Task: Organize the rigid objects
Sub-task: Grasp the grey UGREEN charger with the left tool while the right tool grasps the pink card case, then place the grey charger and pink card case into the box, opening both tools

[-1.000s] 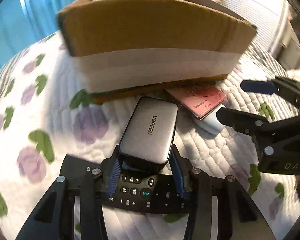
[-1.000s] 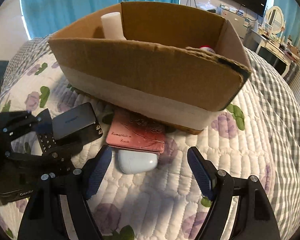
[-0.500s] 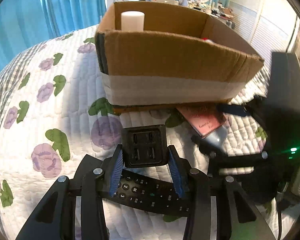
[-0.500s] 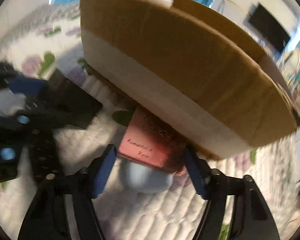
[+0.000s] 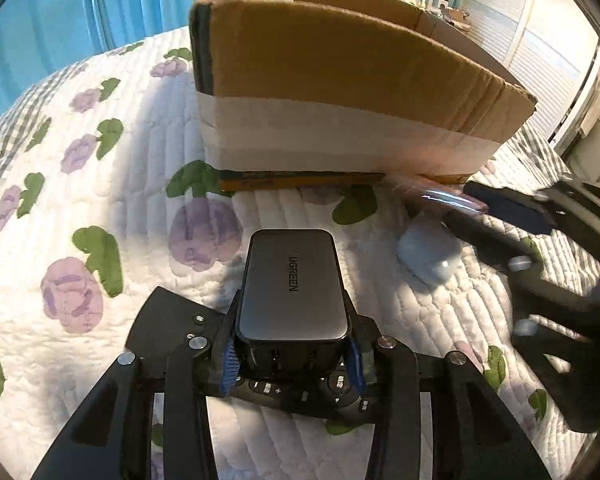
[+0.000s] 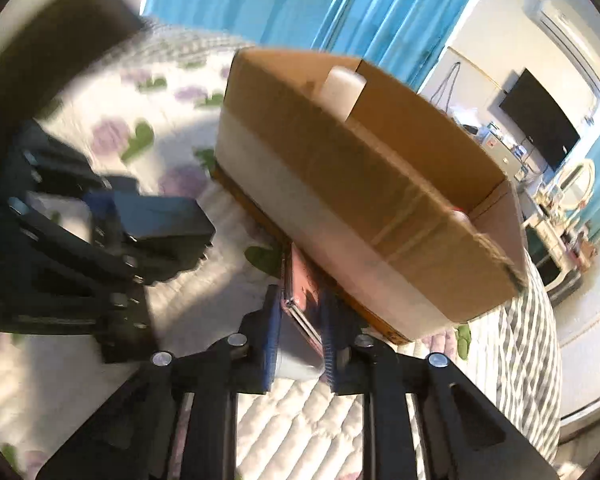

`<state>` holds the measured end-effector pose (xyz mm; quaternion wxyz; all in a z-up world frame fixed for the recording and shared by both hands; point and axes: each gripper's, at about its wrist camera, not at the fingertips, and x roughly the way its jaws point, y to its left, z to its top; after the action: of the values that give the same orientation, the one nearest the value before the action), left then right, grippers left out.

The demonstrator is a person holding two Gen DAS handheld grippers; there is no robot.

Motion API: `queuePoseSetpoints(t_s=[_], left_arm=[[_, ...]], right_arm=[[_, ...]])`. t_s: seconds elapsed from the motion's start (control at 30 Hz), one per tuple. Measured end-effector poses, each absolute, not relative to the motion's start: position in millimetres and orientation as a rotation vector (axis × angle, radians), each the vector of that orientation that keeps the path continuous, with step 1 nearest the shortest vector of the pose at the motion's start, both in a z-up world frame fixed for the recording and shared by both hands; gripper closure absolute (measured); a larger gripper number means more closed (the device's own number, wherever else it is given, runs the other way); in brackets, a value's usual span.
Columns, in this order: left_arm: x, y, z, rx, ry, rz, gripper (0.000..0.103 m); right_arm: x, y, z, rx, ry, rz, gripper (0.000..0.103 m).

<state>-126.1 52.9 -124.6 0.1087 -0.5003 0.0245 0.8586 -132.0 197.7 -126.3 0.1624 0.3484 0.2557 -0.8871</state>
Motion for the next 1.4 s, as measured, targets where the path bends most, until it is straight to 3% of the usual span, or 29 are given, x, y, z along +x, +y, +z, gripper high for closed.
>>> queuePoseSetpoints(t_s=[0.3,0.43,0.63,0.73,0.97,1.13,1.4], left_arm=[[-116.4,46.9,-126.5,-1.475,-0.021,2.609,0.061],[-111.1,59.1,-129.9,-1.467,0.044,2.625,0.061],[-117.0,52.0,-136.2,-1.466,0.0,2.616,0.061],[-113.6,51.2,-135.7,-1.448,0.014,2.615,0.061],[-121.5,44.6,-127.1,-1.384,0.08,2.612,0.061],[-101.6,57.1,-87.0,-1.266,0.104,2.624,0.061],[-96.5,83.9,-0.4,-1.065,-0.048,2.641,0.061]], right_arm=[[-138.3,216.5,-111.0,1.113,0.164,-2.506,0.094],[-152.0,206.4,-127.0,1.198,0.107,-2.498,0.088],[-162.4,200.4,-152.7,1.276,-0.013,-2.419,0.088],[-154.5,196.4,-149.3,1.228,0.006,-2.415,0.094],[-138.8,201.7,-130.4,1.196,0.055,-2.449,0.094],[-127.9,210.8,-89.5,1.127,0.127,-2.51,0.094],[-135.9,234.1,-3.6,0.96,0.091,-2.626,0.093]])
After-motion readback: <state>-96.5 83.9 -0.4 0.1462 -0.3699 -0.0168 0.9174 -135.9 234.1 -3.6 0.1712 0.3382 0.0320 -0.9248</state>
